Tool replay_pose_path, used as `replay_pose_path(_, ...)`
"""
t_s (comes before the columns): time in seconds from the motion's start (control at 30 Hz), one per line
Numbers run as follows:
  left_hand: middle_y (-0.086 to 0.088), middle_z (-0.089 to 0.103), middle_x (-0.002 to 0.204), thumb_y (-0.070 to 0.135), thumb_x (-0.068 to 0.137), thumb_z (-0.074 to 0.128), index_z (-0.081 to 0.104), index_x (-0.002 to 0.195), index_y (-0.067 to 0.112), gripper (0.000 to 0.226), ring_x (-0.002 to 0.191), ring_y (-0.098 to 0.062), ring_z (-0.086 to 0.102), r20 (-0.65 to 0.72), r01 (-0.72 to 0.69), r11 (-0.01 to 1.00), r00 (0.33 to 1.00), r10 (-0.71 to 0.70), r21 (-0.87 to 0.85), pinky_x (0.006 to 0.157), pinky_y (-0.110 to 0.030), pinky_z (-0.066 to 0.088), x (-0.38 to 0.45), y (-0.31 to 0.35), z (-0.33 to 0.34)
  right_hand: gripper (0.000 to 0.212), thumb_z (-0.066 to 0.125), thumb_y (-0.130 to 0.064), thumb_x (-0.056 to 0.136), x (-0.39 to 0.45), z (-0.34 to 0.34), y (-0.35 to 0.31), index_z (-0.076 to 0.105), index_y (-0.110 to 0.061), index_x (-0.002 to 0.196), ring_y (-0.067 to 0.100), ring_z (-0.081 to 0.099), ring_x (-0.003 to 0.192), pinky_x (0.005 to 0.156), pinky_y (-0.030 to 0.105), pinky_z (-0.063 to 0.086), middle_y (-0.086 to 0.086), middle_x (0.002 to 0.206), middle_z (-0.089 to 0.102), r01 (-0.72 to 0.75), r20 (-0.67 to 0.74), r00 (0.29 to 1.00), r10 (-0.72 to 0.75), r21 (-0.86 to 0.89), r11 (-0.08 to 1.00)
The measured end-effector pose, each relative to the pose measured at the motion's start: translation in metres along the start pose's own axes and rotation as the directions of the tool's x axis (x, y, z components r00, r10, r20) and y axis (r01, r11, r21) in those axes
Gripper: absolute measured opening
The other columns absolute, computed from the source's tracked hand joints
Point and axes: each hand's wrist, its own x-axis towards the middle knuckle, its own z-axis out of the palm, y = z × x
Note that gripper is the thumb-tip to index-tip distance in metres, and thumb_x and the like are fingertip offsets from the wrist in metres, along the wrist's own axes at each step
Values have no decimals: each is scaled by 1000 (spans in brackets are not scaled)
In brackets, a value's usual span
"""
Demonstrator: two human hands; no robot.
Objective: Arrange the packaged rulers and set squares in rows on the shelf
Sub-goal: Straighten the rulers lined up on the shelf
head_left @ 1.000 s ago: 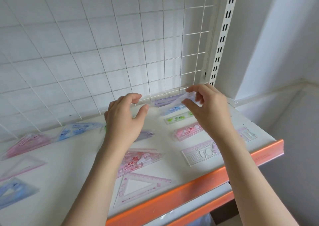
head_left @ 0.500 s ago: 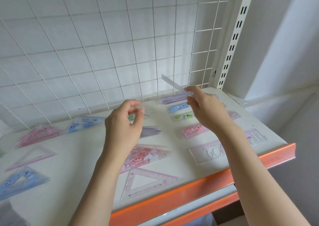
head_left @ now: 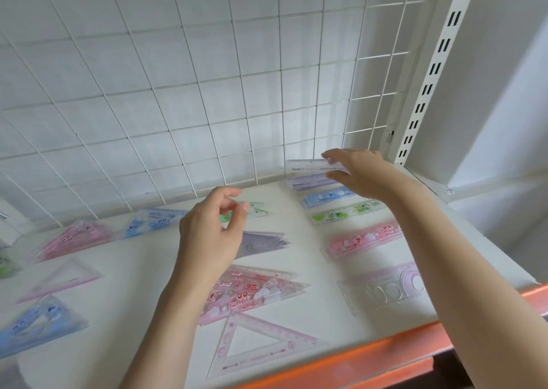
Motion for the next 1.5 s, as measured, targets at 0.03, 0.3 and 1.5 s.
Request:
replay_pose_path(0.03, 8, 64, 83, 20, 88, 60, 63, 102, 18, 14, 84, -11, 57, -4, 4, 1000, 1000, -4, 6, 78, -29, 41, 1, -1, -1, 42, 46, -29, 98, 5, 0, 1, 41, -19, 139, 24, 44, 126, 104, 41, 31, 0, 136, 52, 13, 41, 999, -13, -1, 1000)
replay_pose_path(0.3, 13, 60, 79, 22, 89, 59, 62, 101, 20, 12, 85, -11, 58, -31, 66, 998, 997, -66, 10, 73, -22, 36, 2, -13, -9, 42, 44, -23, 99, 26, 16, 6, 40, -16, 140, 25, 40, 131, 109, 38, 27, 5, 141, 47, 58, 154, 987, -46, -73, 996)
replay_pose_path(1.5, -8, 63, 110, 32, 89, 56, 63, 110, 13, 29, 108, -31, 56, -87, 336, 821, 938, -335, 463, 92, -43, 44, -111, -236, -327, 33, 58, -32, 91, -82, 109, -448, 63, -14, 118, 25, 56, 109, 90, 39, 45, 3, 118, 62, 238, -61, 971, -233, 372, 897)
